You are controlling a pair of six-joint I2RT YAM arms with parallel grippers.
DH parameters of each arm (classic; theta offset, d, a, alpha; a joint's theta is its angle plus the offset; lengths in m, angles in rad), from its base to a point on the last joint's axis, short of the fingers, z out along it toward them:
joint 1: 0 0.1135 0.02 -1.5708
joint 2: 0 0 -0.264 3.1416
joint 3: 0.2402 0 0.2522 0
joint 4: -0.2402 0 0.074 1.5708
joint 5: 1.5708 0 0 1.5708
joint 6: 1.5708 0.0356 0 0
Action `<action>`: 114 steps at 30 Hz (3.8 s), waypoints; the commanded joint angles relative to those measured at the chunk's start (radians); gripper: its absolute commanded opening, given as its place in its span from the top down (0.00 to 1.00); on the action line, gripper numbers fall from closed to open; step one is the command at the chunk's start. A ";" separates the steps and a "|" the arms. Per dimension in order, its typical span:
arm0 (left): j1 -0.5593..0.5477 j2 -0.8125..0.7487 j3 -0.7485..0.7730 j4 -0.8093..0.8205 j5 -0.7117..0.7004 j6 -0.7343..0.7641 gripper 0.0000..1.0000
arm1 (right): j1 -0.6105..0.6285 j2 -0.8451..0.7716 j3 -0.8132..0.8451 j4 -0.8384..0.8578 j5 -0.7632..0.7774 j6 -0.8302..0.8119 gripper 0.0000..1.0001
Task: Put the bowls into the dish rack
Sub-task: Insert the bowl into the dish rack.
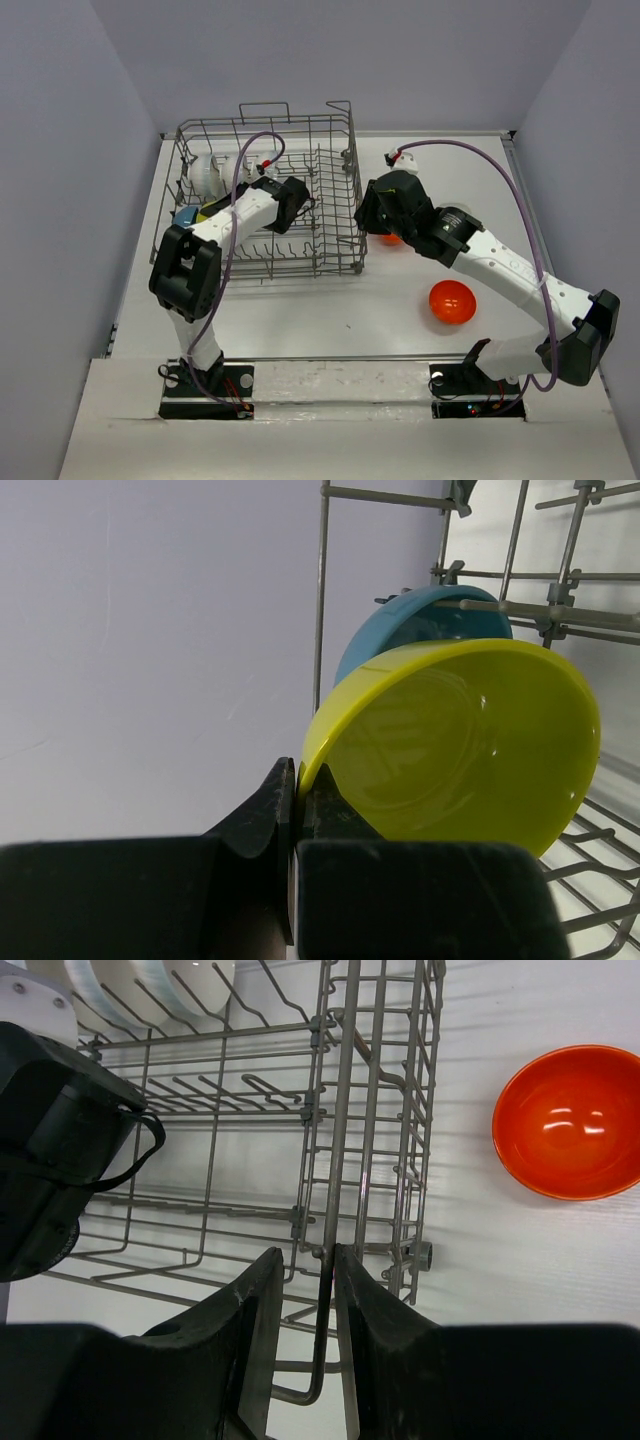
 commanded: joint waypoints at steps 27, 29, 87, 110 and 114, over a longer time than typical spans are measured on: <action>-0.007 0.041 0.125 -0.043 0.032 -0.035 1.00 | 0.005 -0.025 -0.021 0.077 -0.041 -0.019 0.67; -0.005 0.042 0.125 -0.045 0.033 -0.035 1.00 | 0.005 -0.026 -0.021 0.075 -0.040 -0.018 0.67; 0.005 0.058 0.032 0.003 0.085 -0.001 1.00 | 0.005 -0.018 -0.045 0.089 -0.058 -0.019 0.67; -0.008 0.101 0.009 0.034 0.128 0.028 1.00 | 0.005 -0.022 -0.059 0.089 -0.055 -0.022 0.67; -0.010 0.107 0.006 0.043 0.139 0.039 1.00 | 0.005 -0.022 -0.062 0.089 -0.053 -0.022 0.67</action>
